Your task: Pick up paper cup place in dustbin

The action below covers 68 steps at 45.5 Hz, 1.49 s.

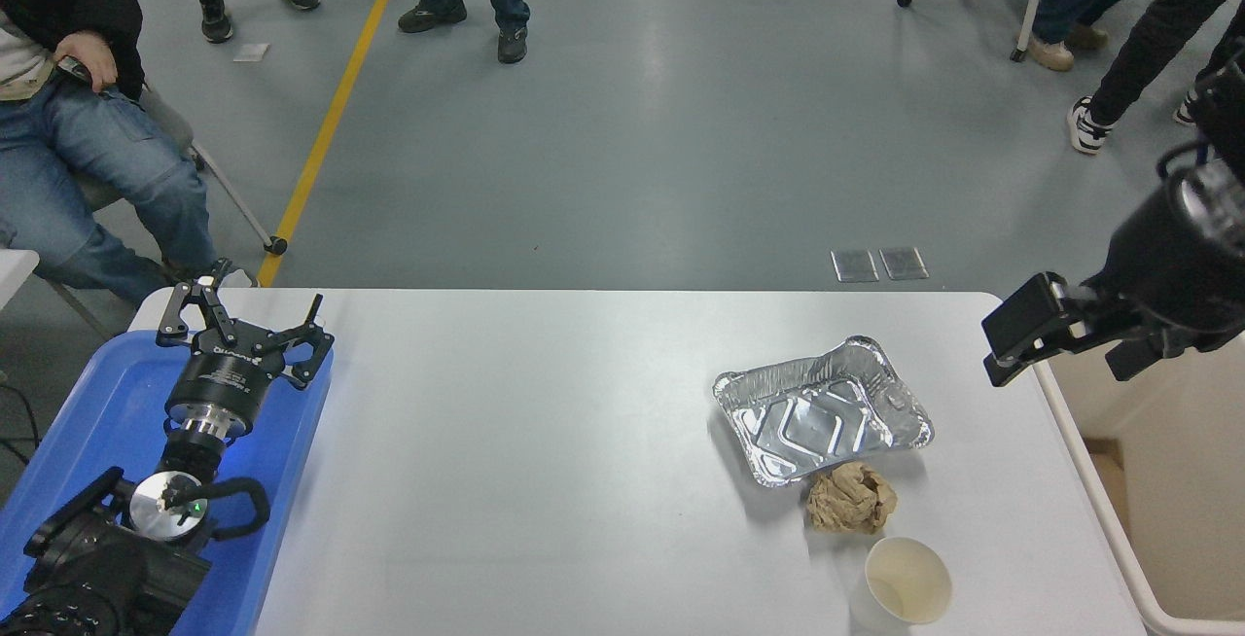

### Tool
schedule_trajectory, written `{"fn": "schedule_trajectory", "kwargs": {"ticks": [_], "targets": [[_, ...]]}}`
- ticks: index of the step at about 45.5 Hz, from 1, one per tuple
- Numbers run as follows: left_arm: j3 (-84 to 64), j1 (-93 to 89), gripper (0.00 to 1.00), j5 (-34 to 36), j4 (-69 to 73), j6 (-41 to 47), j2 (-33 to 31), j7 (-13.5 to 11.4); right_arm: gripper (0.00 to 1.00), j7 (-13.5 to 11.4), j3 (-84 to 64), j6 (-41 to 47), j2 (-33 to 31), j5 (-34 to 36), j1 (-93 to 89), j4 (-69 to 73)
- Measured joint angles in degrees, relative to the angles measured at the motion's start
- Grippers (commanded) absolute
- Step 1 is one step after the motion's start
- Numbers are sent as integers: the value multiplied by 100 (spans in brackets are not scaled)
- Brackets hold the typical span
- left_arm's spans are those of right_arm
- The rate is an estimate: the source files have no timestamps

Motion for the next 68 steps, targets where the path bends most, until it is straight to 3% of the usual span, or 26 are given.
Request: {"fn": "schedule_trajectory", "kwargs": {"ticks": [23, 57, 59, 66, 68], "targets": [[7, -5, 99, 8, -5, 0, 1, 9, 100, -29, 1140, -1475, -197, -349, -3163, -988], [17, -10, 99, 9, -9, 0, 5, 9, 97, -51, 2140, -1827, -198, -465, -4757, -1439], [17, -10, 99, 9, -8, 0, 5, 9, 91, -51, 2170, -1851, -198, -484, -4837, -1460], [18, -10, 99, 9, -8, 0, 6, 9, 46, -43, 2309, -1977, -161, -537, -5101, -1576], [18, -10, 99, 9, -8, 0, 6, 9, 42, -42, 2340, -2014, -148, -550, -5162, -1607]]}}
